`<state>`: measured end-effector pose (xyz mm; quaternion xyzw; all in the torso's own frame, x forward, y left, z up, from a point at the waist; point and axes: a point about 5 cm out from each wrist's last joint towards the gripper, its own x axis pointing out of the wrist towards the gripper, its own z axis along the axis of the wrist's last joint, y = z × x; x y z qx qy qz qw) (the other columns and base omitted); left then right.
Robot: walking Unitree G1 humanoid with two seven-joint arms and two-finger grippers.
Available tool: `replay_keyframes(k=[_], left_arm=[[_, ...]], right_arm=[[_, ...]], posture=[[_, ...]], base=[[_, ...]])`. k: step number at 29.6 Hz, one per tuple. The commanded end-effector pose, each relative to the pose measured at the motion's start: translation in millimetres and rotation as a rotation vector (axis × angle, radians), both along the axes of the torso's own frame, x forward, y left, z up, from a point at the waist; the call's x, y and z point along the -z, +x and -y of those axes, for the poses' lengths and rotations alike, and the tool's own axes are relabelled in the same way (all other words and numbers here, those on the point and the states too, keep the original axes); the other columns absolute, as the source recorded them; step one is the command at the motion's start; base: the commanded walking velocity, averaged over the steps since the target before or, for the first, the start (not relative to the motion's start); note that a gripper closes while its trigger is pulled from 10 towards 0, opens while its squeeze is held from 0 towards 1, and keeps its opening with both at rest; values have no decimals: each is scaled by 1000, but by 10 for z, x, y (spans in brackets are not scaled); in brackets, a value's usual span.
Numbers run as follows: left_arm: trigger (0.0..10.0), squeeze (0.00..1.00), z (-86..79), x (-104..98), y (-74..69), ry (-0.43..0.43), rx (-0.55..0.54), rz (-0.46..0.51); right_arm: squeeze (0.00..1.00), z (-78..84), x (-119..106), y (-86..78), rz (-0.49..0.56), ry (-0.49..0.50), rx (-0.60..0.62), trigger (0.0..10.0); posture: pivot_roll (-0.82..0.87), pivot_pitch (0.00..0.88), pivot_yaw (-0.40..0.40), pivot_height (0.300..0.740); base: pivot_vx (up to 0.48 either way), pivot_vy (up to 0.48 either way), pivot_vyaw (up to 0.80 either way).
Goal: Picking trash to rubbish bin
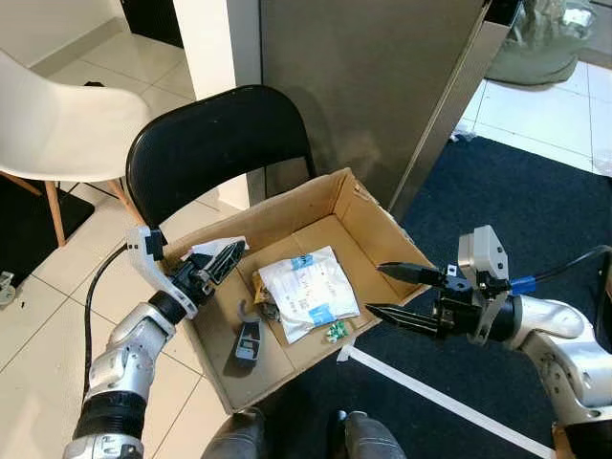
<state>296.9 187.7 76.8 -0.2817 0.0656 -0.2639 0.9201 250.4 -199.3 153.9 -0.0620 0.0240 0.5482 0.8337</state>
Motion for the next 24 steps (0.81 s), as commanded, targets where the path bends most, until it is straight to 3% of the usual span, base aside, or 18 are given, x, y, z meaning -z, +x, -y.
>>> replay_keyframes(k=[1,2,3,4,5,6,7,8,13,19,24], left_arm=[[10000,1000,-77,86,-16,49,-36,-54],[10000,953,-139,138,21,18,-99,-137],[10000,0,-245,190,68,-99,-202,-246],[10000,0,-245,190,68,-99,-202,-246],[10000,0,-324,231,94,-233,-284,-343],[10000,0,-351,275,97,-268,-308,-421],[10000,0,-351,275,97,-268,-308,-421],[10000,0,-352,300,86,-261,-286,-484],[10000,0,-338,277,96,-282,-258,-516],[10000,0,-304,228,159,-350,-252,-645],[10000,0,-257,85,207,-282,-148,-566]], right_arm=[[0,-18,33,-19,-5,-9,-9,10000],[0,-18,36,-19,-5,-10,-8,10000],[0,-18,38,-19,-5,-11,-8,10000],[0,-18,38,-19,-5,-11,-8,10000],[0,-19,39,-19,-5,-12,-7,10000],[0,-19,38,-20,-5,-12,-7,10000],[0,-19,38,-20,-5,-12,-7,10000],[0,-16,36,-22,-4,-13,-6,10000],[0,-13,36,-22,-3,-15,-5,10000],[0,-30,45,-28,-5,-15,-10,10000],[0,-31,48,-27,-6,-17,-8,10000]], posture=[[-23,167,13,740],[-23,167,13,740],[-22,168,13,740],[-22,168,13,740],[-24,168,13,740],[-24,169,11,740],[-24,169,11,740],[-26,172,13,740],[-26,172,13,740],[-23,173,11,740],[-23,173,11,740]], base=[[0,0,0],[0,0,0],[0,0,0],[0,0,0],[0,0,0],[0,0,0],[0,0,0],[0,0,0],[0,0,0],[0,0,0],[0,0,0]])
